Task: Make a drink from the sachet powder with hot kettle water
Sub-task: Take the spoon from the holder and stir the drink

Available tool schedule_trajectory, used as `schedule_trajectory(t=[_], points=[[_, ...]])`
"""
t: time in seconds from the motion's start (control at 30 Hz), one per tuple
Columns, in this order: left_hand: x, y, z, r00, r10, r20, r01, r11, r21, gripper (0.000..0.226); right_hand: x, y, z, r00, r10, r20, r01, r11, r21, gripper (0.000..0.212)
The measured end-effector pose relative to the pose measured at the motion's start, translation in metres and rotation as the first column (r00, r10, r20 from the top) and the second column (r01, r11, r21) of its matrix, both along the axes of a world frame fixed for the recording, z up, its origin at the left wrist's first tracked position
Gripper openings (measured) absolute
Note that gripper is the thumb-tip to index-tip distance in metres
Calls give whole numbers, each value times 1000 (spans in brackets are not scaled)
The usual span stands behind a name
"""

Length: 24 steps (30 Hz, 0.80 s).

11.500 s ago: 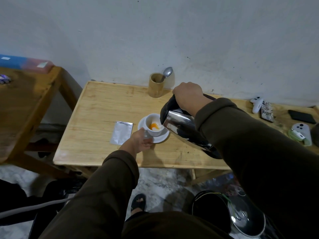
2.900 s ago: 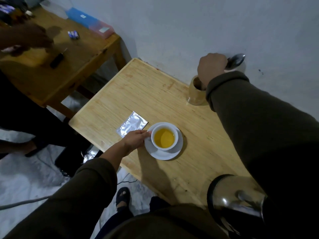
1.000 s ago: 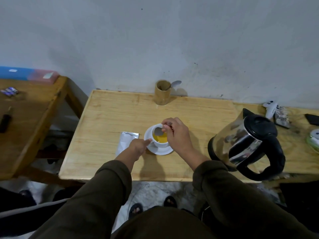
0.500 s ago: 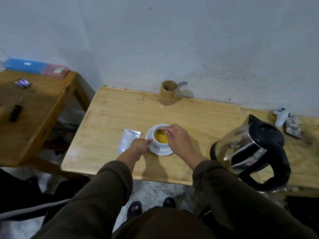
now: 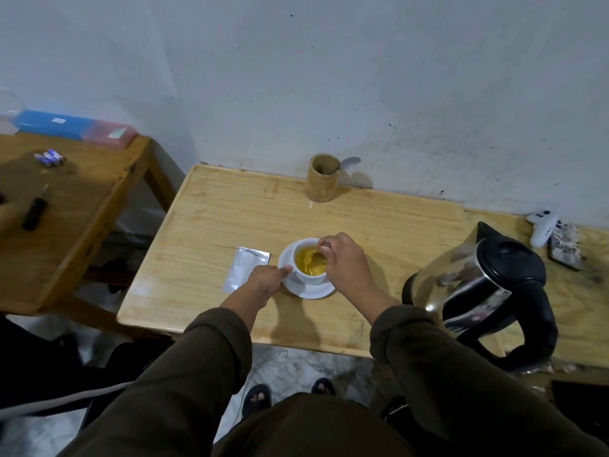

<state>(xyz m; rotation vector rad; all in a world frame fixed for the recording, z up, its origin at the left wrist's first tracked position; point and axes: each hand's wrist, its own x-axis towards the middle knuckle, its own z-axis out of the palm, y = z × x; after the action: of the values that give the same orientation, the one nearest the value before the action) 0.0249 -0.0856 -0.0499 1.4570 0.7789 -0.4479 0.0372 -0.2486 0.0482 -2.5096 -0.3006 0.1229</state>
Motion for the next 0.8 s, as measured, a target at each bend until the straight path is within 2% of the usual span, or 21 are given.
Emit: schedule_trajectory(t=[0.23, 0.4, 0.5, 0.63, 0.8], points=[[2, 2, -6, 1000, -8, -12, 9, 1000, 26, 34, -1, 5, 2, 999, 18, -40, -17, 1000, 27, 26], [2, 2, -7, 1000, 4, -9, -4, 1000, 9, 45, 2, 3, 2, 998, 36, -42, -37, 999, -21, 24], [2, 2, -8, 1000, 9, -5, -9, 1000, 12, 36, 3, 0, 0, 1000, -2, -11, 2, 998, -58, 26], [4, 3, -13, 1000, 1, -1, -1, 1000, 15, 22, 3, 2, 0, 1000, -13, -23, 12, 1000, -28, 26], [4, 3, -10, 1000, -6, 5, 6, 1000, 27, 34, 0, 9, 3, 999, 14, -40, -13, 1000, 23, 24]])
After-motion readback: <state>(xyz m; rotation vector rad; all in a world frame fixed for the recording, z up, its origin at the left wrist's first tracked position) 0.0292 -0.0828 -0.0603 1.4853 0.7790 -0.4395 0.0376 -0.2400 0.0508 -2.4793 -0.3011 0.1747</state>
